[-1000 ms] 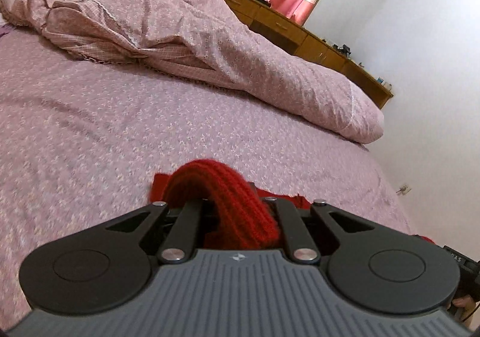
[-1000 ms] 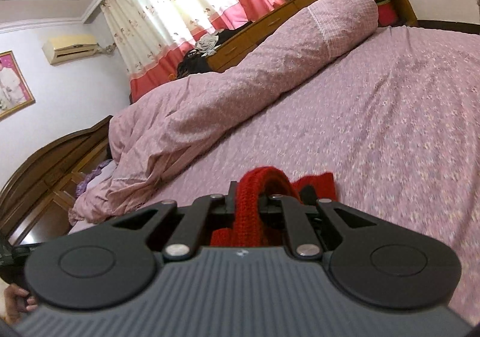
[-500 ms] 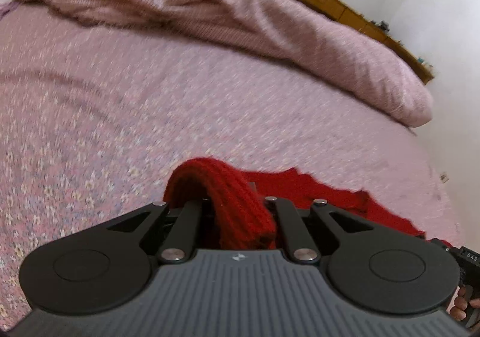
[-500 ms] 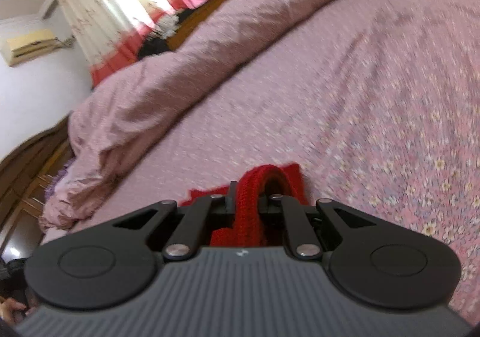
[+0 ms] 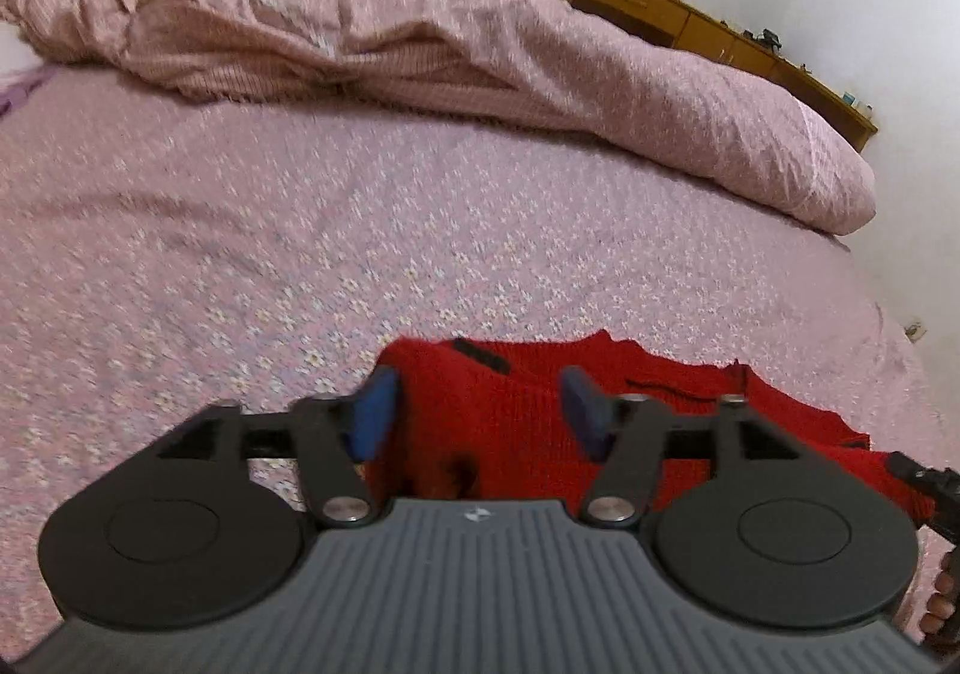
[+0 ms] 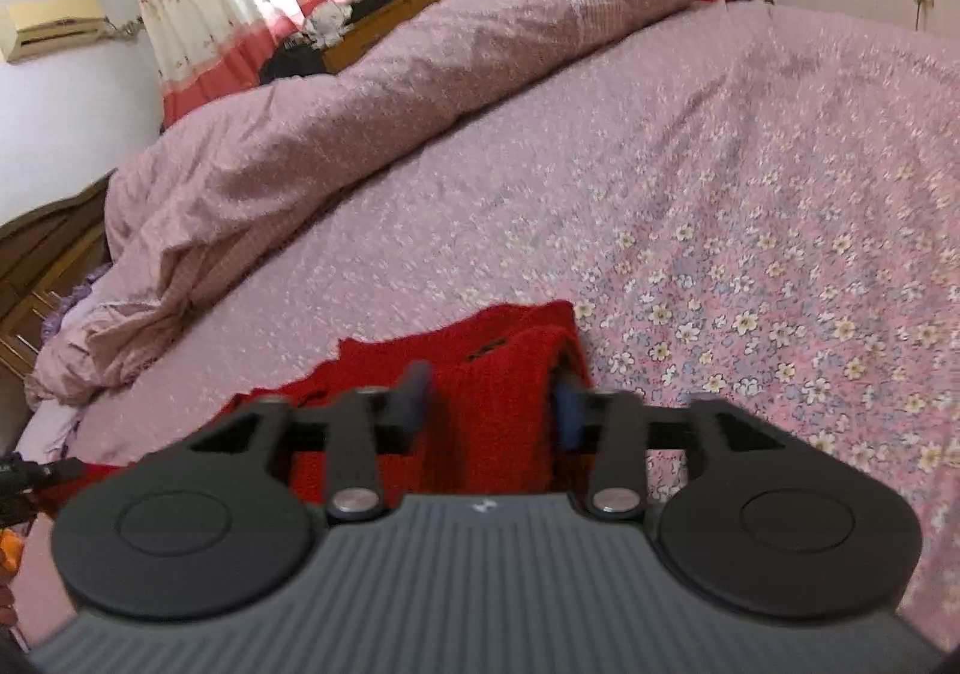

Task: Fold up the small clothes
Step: 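Lay the folded hem down and open both grippers, then grasp the folded edge of the cardigan with both grippers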

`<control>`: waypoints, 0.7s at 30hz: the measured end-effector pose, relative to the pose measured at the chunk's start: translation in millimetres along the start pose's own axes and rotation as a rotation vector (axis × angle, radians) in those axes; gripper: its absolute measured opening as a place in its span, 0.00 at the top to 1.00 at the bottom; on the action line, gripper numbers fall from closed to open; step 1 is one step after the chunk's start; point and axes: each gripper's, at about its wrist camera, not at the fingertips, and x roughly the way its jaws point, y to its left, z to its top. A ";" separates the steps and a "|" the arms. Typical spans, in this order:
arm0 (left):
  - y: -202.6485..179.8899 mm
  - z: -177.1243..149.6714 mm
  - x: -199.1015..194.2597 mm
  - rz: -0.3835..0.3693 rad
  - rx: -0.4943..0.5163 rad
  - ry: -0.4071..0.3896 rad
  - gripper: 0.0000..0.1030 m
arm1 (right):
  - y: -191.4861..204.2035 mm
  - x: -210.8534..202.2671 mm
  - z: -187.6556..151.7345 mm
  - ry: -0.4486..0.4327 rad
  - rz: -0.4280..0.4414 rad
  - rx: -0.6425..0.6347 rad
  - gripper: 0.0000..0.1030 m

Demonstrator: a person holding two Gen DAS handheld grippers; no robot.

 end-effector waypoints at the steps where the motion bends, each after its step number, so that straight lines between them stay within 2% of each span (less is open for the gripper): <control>1: -2.1 0.6 -4.2 0.000 0.006 -0.006 0.31 | 0.5 -3.9 0.6 -0.007 -0.001 0.000 0.44; 8: -16.0 -13.8 -29.2 -0.061 -0.005 -0.003 0.28 | 2.4 -40.7 -1.2 -0.046 -0.010 0.033 0.44; 11: -22.0 -28.2 -29.2 -0.095 -0.041 0.027 0.26 | 9.1 -54.1 -7.9 -0.046 -0.001 0.037 0.44; 18: -22.6 -62.3 -12.9 -0.072 -0.139 0.109 0.26 | 23.7 -56.5 -33.6 0.026 0.060 0.059 0.44; 21: -23.1 -67.0 -8.7 -0.063 -0.129 0.106 0.26 | 25.3 -47.3 -42.1 0.058 0.061 0.066 0.44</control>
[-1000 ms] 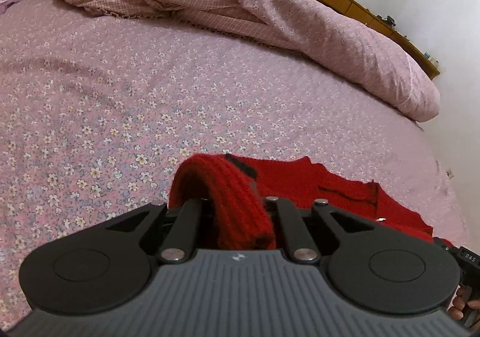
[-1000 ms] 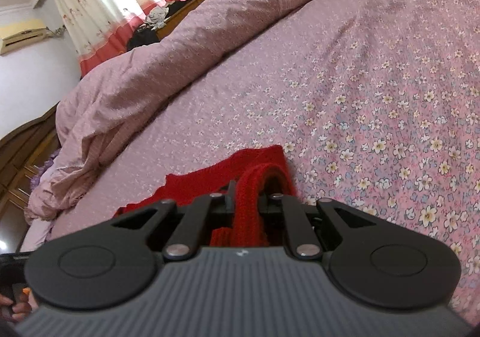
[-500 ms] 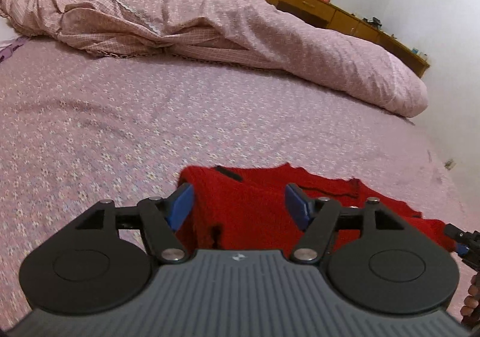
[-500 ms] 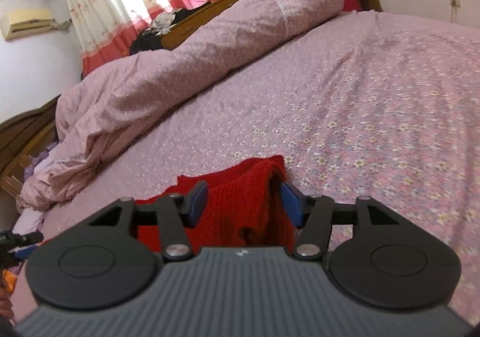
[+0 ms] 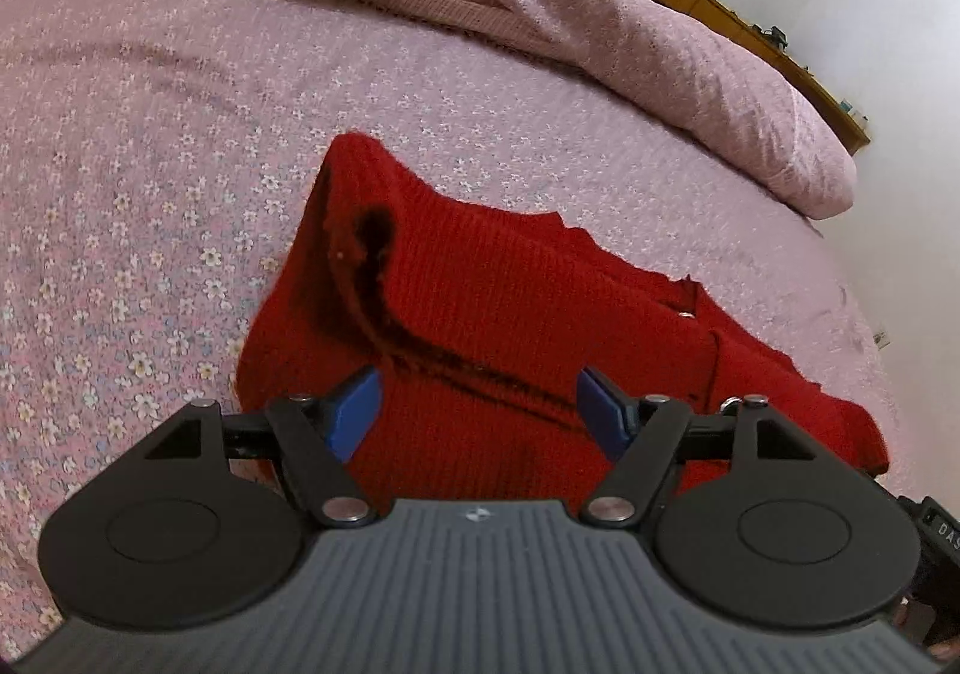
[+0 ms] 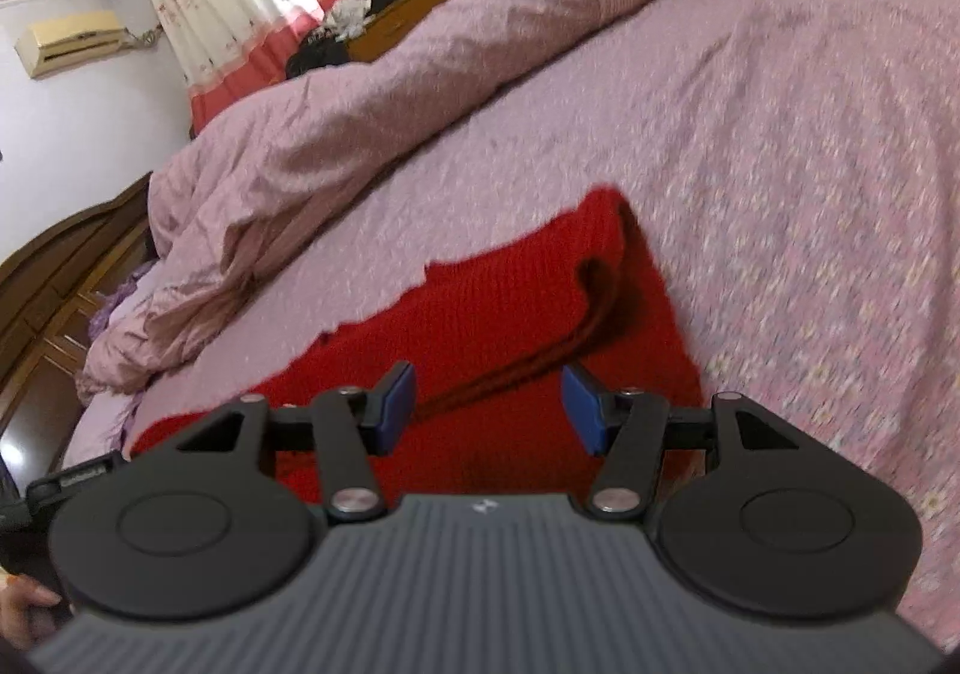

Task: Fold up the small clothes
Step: 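Grasp the folded edge of the cardigan with both grippers, then fold the edge over toward the collar with both grippers and release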

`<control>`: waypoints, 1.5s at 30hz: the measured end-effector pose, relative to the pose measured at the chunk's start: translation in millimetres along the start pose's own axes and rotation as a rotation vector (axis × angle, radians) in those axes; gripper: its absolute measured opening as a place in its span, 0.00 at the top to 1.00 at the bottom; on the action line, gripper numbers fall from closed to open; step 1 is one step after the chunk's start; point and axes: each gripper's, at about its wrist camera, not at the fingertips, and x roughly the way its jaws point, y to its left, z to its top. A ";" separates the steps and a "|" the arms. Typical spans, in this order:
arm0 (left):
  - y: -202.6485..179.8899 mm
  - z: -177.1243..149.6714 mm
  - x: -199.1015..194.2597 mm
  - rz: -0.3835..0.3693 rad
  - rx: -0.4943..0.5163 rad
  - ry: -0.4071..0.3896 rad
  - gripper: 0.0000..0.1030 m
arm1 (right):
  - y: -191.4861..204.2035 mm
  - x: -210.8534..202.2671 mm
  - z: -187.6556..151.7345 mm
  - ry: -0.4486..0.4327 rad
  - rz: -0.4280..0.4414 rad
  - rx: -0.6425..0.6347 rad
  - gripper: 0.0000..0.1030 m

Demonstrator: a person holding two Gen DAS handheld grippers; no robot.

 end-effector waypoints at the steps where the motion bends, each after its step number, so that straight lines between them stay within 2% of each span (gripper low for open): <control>1: -1.0 -0.2 2.1 0.000 0.012 0.000 0.25 | -0.8 3.0 -1.3 0.005 -0.002 0.009 0.44; 6: 2.6 3.3 16.8 -0.014 -0.019 0.010 0.22 | -5.2 14.4 -0.7 0.008 0.011 0.054 0.44; 12: 3.2 16.7 29.5 -0.019 -0.053 -0.009 0.24 | -4.7 24.0 6.4 -0.004 0.032 0.080 0.44; 14: 0.4 22.3 31.9 -0.012 -0.039 -0.015 0.38 | -4.8 28.2 9.7 -0.004 0.043 0.090 0.46; 15: -0.6 24.8 33.3 -0.006 -0.034 -0.016 0.50 | -4.7 31.3 11.9 0.007 0.050 0.099 0.46; 16: -0.3 27.6 35.3 -0.001 -0.040 -0.011 0.59 | -4.5 33.8 13.7 0.014 0.061 0.104 0.50; 17: 1.3 29.9 37.0 -0.003 -0.054 -0.006 0.64 | -4.0 36.1 15.3 0.019 0.074 0.102 0.63; 18: 3.1 31.6 38.4 -0.008 -0.067 -0.003 0.71 | -2.8 38.8 17.0 0.025 0.079 0.096 0.70; 19: 4.7 34.0 40.4 -0.013 -0.079 0.001 0.76 | -1.8 41.4 18.9 0.031 0.081 0.091 0.83; 22: 6.1 40.0 43.8 -0.027 -0.082 -0.002 0.82 | -1.2 47.2 24.0 0.026 0.092 0.094 0.88; 29: -0.6 57.2 57.8 -0.042 -0.066 -0.040 0.81 | -2.6 60.1 40.6 -0.029 0.082 0.131 0.87; 34: -7.7 69.0 60.8 -0.028 -0.051 -0.039 0.79 | -1.1 75.3 41.3 -0.007 -0.008 0.136 0.84; 36: -11.7 71.9 56.9 -0.032 -0.023 -0.045 0.76 | -2.5 76.2 39.4 -0.006 -0.014 0.138 0.83; 38: -17.2 73.8 50.3 -0.038 0.019 -0.068 0.69 | -2.0 73.5 38.4 -0.011 -0.012 0.124 0.71; 39: -19.6 74.7 47.3 -0.042 0.037 -0.081 0.62 | -1.5 71.1 38.1 -0.019 -0.001 0.118 0.65; 40: -23.8 75.7 43.5 -0.047 0.064 -0.099 0.54 | -0.2 67.5 38.0 -0.035 0.018 0.110 0.53; 41: -27.7 76.4 40.0 -0.047 0.085 -0.115 0.50 | 1.7 63.7 38.8 -0.056 0.041 0.100 0.43; 43: -37.9 76.4 32.4 -0.040 0.131 -0.151 0.43 | 7.9 58.2 42.7 -0.091 0.071 0.068 0.40; 45: -46.2 74.9 26.3 -0.046 0.165 -0.171 0.39 | 13.8 54.9 48.0 -0.105 0.079 0.026 0.40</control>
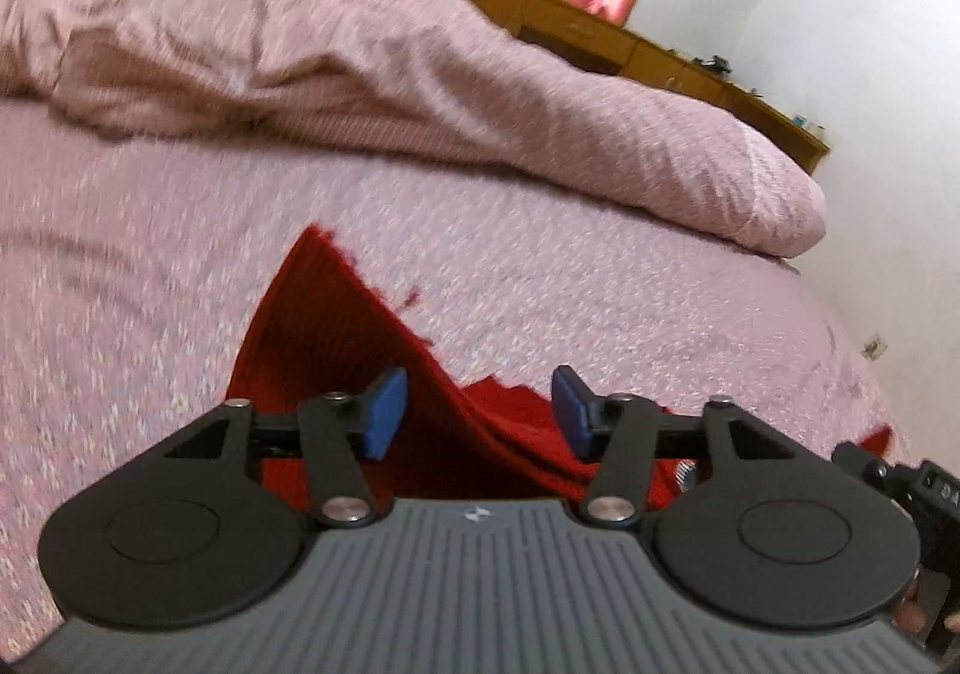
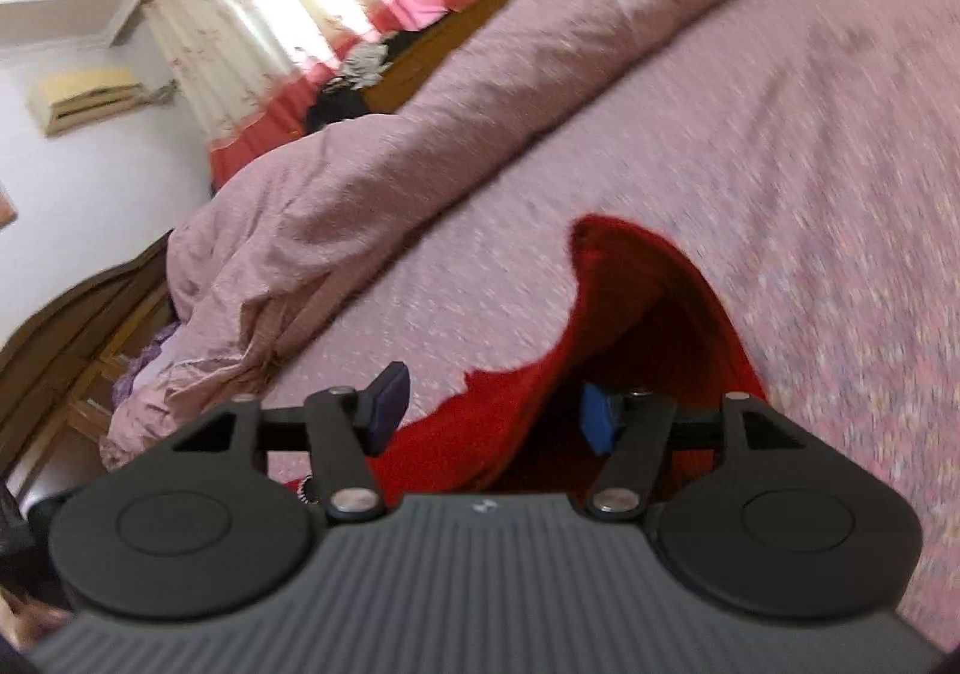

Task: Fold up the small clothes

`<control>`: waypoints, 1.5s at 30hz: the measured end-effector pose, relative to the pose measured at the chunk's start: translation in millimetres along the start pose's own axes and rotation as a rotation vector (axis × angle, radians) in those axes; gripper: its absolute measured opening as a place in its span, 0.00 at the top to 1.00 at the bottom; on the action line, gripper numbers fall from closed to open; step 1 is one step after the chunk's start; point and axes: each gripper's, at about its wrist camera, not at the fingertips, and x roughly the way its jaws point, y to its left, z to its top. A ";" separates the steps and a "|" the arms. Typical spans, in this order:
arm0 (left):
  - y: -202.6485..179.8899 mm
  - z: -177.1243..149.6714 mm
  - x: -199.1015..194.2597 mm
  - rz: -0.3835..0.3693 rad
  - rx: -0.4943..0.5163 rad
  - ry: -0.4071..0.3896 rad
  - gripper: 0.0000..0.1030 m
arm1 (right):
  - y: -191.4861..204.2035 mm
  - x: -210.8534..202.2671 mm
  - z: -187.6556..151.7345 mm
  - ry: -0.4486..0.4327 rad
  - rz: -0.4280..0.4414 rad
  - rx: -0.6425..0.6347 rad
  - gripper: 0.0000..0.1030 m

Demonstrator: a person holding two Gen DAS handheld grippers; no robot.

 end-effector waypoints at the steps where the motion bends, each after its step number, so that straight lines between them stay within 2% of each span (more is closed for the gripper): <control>1: -4.1 -0.1 -2.3 -0.008 0.018 -0.006 0.37 | 1.8 -0.6 2.0 -0.004 0.001 -0.015 0.40; 7: -21.4 -8.2 -11.3 -0.005 0.104 -0.007 0.33 | -3.7 -7.1 1.1 -0.006 0.000 -0.015 0.40; 12: -18.3 -20.0 -10.1 0.027 0.123 0.033 0.32 | -7.0 -12.0 -5.4 0.014 -0.038 -0.044 0.40; 22: 4.1 -58.4 8.3 0.131 0.159 0.183 0.32 | 0.3 -12.1 -32.1 0.067 -0.157 -0.254 0.42; 27: 4.7 -70.2 16.1 0.157 0.231 0.165 0.31 | 8.0 -0.4 -53.0 0.081 -0.243 -0.449 0.43; 29: 3.5 -72.1 16.6 0.161 0.254 0.163 0.30 | 11.4 1.0 -58.5 0.067 -0.265 -0.492 0.43; 34: 5.6 -67.7 4.2 0.161 0.252 0.183 0.30 | 8.1 -1.6 -51.8 0.065 -0.257 -0.452 0.43; 40: 17.4 -70.0 -24.4 0.181 0.235 0.196 0.30 | 4.2 -24.3 -47.2 0.053 -0.226 -0.348 0.43; 45: 24.7 -78.2 -45.0 0.181 0.280 0.211 0.30 | 3.6 -50.8 -47.9 0.040 -0.217 -0.291 0.43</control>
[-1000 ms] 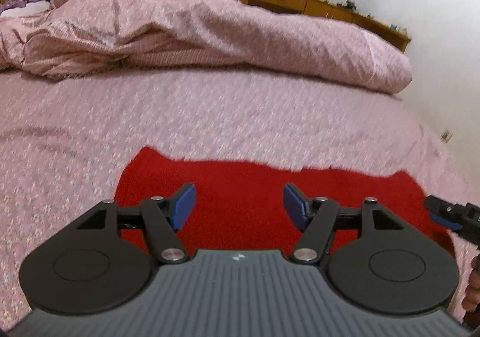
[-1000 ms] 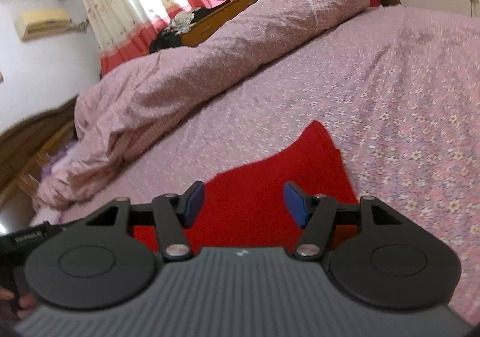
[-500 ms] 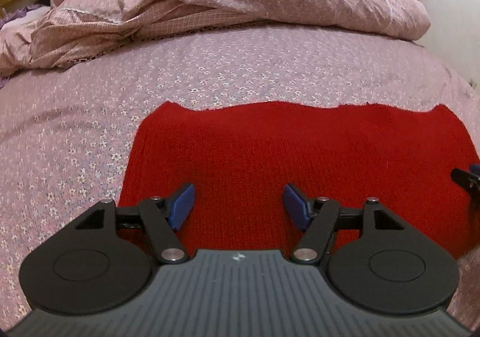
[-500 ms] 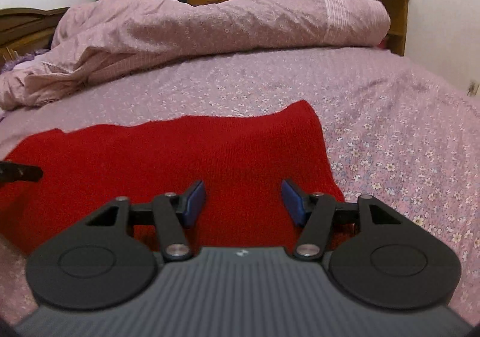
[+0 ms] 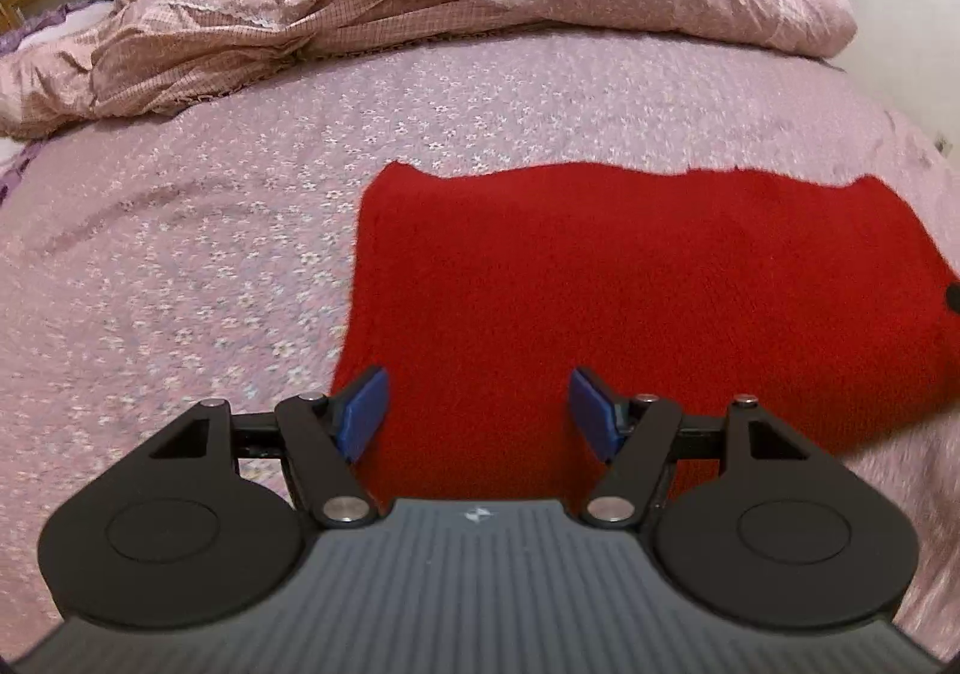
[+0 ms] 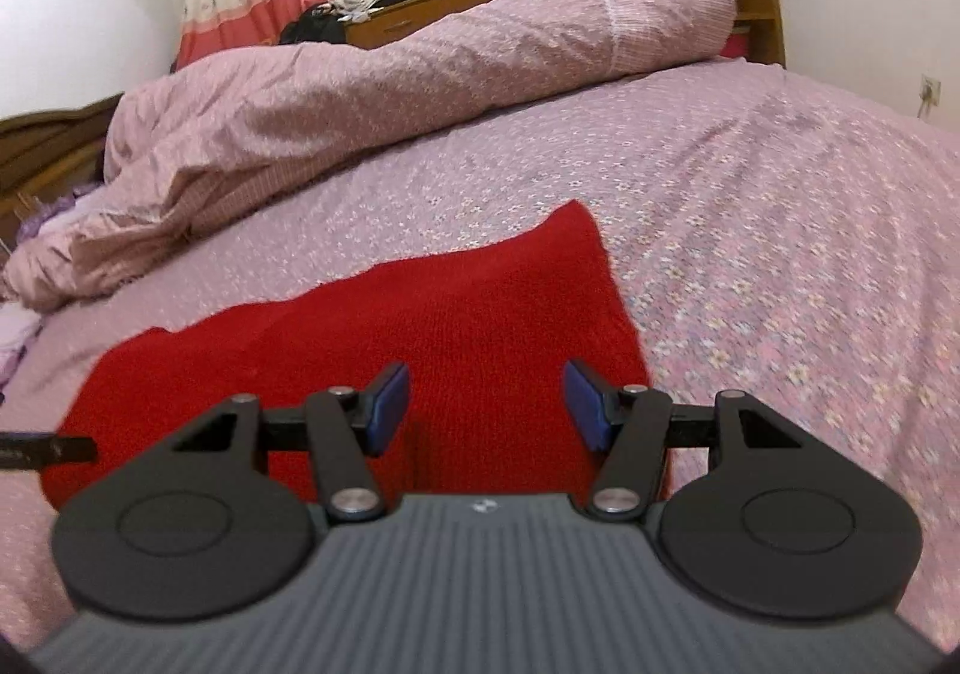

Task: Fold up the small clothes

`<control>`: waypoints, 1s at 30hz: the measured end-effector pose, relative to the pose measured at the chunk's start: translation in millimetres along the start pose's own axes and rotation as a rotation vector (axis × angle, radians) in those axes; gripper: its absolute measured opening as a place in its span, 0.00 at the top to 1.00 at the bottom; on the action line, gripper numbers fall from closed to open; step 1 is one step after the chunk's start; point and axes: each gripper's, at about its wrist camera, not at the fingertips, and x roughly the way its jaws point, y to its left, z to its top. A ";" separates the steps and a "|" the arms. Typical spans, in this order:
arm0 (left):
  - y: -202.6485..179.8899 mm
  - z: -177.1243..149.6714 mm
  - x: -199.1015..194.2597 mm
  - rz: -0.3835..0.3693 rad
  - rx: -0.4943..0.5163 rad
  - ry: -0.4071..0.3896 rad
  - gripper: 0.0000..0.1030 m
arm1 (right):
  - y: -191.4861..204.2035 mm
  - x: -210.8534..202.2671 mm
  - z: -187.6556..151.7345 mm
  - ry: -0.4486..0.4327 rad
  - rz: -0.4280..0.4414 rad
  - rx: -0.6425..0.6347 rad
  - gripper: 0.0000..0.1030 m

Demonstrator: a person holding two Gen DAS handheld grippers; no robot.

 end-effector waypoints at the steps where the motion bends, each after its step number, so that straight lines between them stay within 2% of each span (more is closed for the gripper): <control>1: 1.5 -2.6 -3.6 -0.001 0.007 -0.002 0.30 | -2.1 -5.9 -1.0 -0.003 -0.002 0.014 0.42; 5: 7.1 -11.4 -13.3 0.029 -0.005 -0.008 0.30 | -15.3 -23.4 -6.6 -0.003 -0.003 0.101 0.42; 9: 18.9 -18.2 -18.8 0.011 -0.083 -0.011 0.30 | -23.3 -33.2 -15.2 0.006 -0.029 0.186 0.39; 13: 27.5 -24.5 -15.5 0.039 -0.125 0.005 0.30 | -26.3 -36.6 -24.5 0.008 -0.063 0.238 0.36; 18: 37.8 -29.0 -12.6 0.014 -0.185 0.015 0.30 | -29.3 -25.5 -30.7 0.042 -0.024 0.329 0.34; 20: 38.5 -29.6 -11.2 0.011 -0.194 0.017 0.30 | -28.4 -18.9 -32.2 0.043 -0.035 0.357 0.30; 26: 37.4 -32.3 -6.4 0.010 -0.203 0.025 0.30 | -29.9 4.0 -40.1 0.048 -0.039 0.477 0.27; 30: 38.2 -34.0 -2.5 0.010 -0.207 0.031 0.28 | -25.3 9.4 -42.1 0.025 -0.036 0.463 0.23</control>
